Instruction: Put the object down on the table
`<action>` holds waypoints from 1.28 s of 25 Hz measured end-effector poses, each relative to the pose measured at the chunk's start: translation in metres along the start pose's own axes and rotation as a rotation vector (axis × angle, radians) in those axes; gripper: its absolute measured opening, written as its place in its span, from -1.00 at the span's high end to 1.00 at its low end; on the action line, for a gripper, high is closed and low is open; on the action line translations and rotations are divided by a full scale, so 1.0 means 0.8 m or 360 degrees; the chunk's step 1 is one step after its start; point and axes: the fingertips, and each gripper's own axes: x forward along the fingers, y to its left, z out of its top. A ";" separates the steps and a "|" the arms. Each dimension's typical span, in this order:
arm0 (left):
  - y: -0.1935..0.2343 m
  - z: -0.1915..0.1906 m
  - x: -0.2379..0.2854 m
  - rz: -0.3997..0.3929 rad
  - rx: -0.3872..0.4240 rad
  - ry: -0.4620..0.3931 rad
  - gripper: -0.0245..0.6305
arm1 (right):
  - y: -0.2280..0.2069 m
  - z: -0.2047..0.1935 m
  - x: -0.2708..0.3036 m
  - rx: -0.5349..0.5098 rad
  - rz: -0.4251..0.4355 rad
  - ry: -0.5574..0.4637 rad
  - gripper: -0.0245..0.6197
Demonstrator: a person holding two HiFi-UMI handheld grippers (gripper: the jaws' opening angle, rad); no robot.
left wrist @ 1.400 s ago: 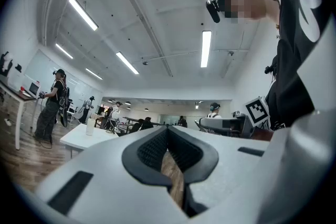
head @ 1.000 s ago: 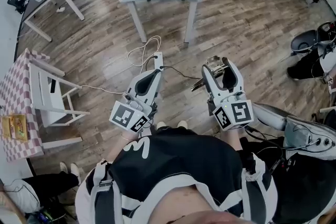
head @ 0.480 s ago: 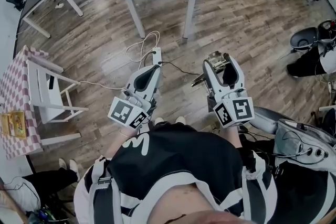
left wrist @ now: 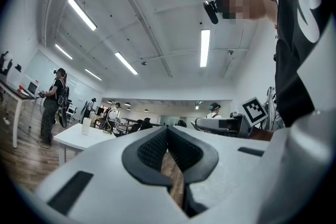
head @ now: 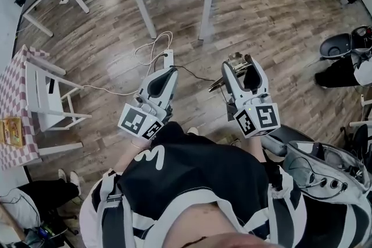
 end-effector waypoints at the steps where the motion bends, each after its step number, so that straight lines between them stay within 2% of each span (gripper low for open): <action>1: -0.001 -0.002 0.000 0.0008 0.0000 -0.0001 0.91 | -0.002 -0.001 0.000 0.0004 0.0004 0.0003 -0.01; 5: 0.001 -0.012 0.002 0.0020 -0.0014 0.0032 0.91 | -0.009 -0.006 0.004 0.0023 0.0000 0.0020 -0.01; 14: 0.043 -0.018 0.046 -0.0063 -0.0002 0.0041 0.91 | -0.030 -0.022 0.040 0.0029 -0.0068 0.0037 -0.01; 22: 0.143 -0.012 0.103 -0.0117 0.0005 0.0035 0.91 | -0.053 -0.028 0.143 0.0032 -0.0133 0.0016 -0.01; 32: 0.267 0.002 0.162 -0.0164 0.0029 0.0047 0.91 | -0.062 -0.020 0.286 0.0022 -0.0140 -0.0074 -0.01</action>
